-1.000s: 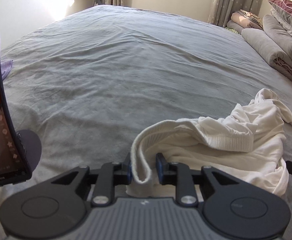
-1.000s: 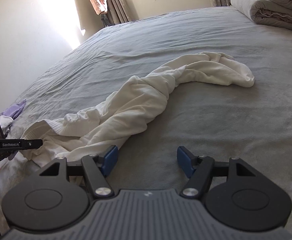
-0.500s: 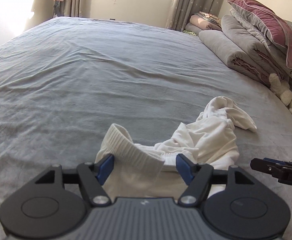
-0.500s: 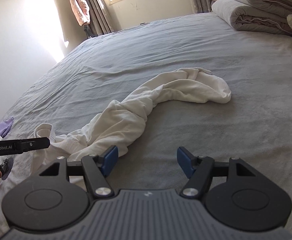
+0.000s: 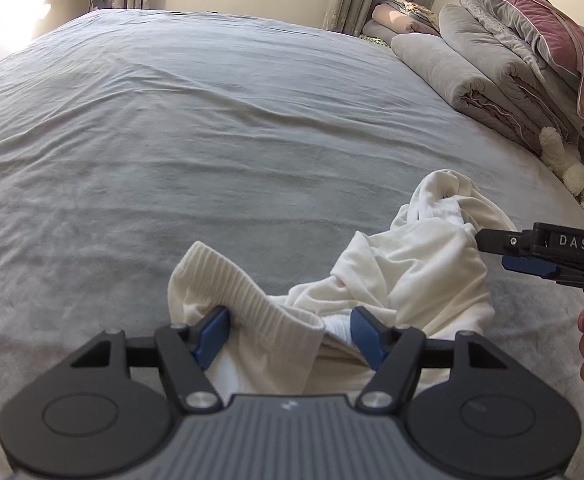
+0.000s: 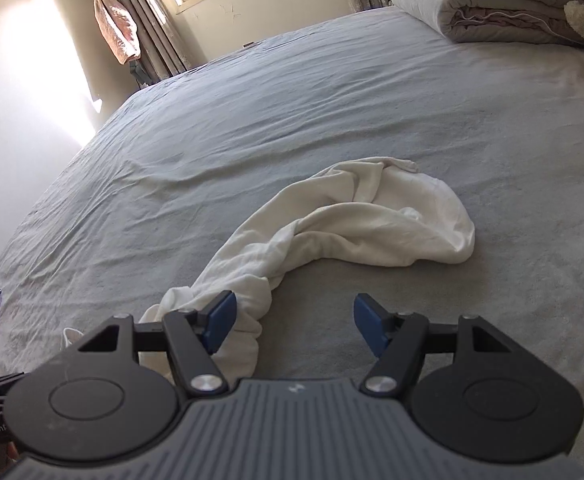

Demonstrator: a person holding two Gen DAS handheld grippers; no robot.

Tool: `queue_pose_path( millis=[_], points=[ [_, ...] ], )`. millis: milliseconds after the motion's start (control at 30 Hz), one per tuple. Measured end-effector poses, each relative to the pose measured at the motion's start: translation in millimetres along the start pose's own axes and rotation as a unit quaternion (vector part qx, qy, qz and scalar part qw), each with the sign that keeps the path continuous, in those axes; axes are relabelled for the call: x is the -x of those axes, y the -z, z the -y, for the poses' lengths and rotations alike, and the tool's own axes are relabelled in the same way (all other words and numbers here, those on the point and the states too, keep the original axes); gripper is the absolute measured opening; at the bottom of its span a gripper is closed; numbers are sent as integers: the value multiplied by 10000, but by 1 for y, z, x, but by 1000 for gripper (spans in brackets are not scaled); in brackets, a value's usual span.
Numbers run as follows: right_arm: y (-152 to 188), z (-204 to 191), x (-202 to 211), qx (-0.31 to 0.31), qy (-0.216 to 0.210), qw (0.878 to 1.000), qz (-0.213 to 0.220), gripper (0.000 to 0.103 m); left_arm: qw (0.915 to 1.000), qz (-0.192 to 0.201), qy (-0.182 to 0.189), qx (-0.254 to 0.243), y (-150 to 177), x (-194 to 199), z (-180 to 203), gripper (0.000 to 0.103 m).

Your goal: Fold clothes

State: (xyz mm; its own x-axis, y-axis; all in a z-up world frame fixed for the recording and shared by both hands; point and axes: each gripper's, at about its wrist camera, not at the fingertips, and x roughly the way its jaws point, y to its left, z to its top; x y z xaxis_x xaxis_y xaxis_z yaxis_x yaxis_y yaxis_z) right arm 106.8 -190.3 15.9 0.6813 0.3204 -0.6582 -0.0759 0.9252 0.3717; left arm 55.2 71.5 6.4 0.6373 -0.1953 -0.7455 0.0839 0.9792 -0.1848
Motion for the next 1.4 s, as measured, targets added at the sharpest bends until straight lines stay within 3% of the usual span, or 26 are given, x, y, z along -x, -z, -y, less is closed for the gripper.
queue_pose_path(
  millis=[33, 167, 200, 233, 300, 400, 700, 900, 1200, 1400],
  points=[
    [0, -3, -4, -42, -59, 10000, -24, 69, 10000, -6, -33, -16, 0, 0, 0, 51],
    [1, -14, -18, -231, -242, 9994, -82, 66, 10000, -22, -44, 43, -1, 3, -5, 34],
    [1, -16, -21, -248, -286, 9992, -108, 56, 10000, -6, -42, 81, -2, 4, -6, 29],
    [1, -18, -23, -249, -346, 9990, -154, 38, 9999, 13, -40, 121, -2, 5, -8, 26],
    [2, -21, -20, -188, -386, 9989, -176, 19, 9996, 89, -40, 257, -4, 7, -11, 22],
    [3, -24, -3, 15, -270, 9996, 22, 15, 9987, 241, -77, 438, -6, 13, -16, 18],
    [7, 1, 73, 260, 263, 9961, 798, 11, 9932, 779, -76, 857, -12, 36, -25, 17],
    [9, 9, 108, 344, 437, 9925, 1088, 10, 9875, 1167, -94, 1056, -14, 50, -26, 17],
    [-17, -32, 89, 867, 524, 9842, 1451, 10, 9760, 1682, -438, 1313, -15, 59, -36, 17],
    [-34, -66, 57, 1222, 478, 9785, 1593, 10, 9708, 1733, -763, 1475, -17, 57, -49, 17]
  ],
)
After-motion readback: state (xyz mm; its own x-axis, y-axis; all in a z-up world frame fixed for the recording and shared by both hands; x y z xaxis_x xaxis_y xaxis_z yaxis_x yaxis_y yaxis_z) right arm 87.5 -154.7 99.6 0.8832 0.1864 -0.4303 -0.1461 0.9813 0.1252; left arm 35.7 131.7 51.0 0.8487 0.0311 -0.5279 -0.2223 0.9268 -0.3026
